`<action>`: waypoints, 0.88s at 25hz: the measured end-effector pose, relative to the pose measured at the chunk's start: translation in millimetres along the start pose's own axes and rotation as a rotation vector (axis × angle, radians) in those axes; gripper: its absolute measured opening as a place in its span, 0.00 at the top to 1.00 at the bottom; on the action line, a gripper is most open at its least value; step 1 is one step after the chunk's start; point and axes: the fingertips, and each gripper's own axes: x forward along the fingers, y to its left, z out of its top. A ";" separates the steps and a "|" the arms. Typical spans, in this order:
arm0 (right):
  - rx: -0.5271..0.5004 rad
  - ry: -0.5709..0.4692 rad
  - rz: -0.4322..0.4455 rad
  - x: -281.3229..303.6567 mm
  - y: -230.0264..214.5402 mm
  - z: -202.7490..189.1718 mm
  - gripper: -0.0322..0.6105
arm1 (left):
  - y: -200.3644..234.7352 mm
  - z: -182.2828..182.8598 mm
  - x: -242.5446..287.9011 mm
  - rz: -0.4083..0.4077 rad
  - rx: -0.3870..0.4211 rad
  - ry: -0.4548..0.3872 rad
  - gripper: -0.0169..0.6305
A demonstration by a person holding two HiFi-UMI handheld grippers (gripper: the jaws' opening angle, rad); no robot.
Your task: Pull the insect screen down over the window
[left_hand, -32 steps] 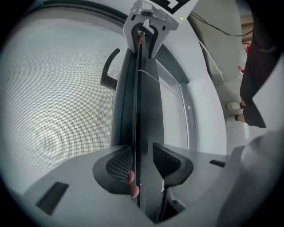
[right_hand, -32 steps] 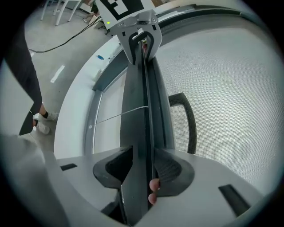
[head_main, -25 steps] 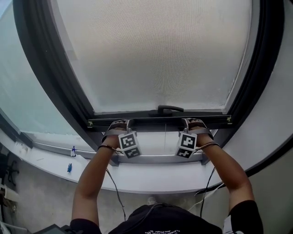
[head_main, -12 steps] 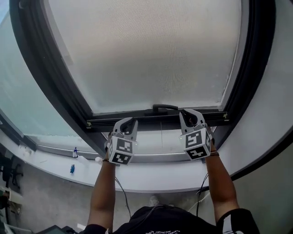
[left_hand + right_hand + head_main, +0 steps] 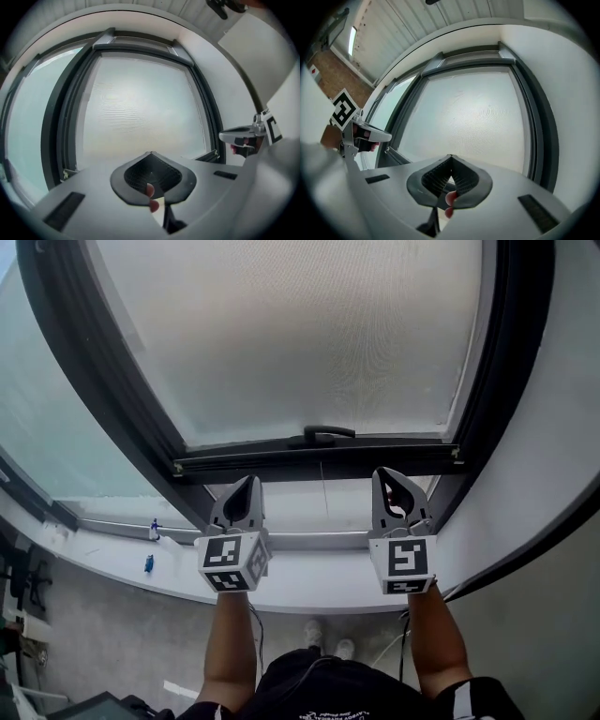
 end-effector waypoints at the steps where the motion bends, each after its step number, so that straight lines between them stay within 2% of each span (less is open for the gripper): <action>1: 0.017 -0.011 0.000 -5.5 1.7 -0.5 0.94 | 1.2 -1.3 -6.0 0.004 -0.022 -0.003 0.97; 4: 0.064 0.009 -0.001 -18.9 8.2 -12.1 0.94 | 0.7 -8.4 -19.8 0.006 -0.042 0.001 0.97; 10: 0.123 0.044 -0.036 -39.3 18.3 -17.4 0.94 | -8.7 -18.2 -38.1 -0.003 0.019 0.023 0.97; 13: 0.124 0.041 -0.059 -47.2 28.7 -12.2 0.94 | -7.0 -20.0 -49.0 -0.007 0.039 0.020 0.97; 22: 0.101 0.056 -0.093 -87.0 85.8 8.4 0.94 | 9.4 -16.6 -109.9 -0.040 0.016 0.001 0.97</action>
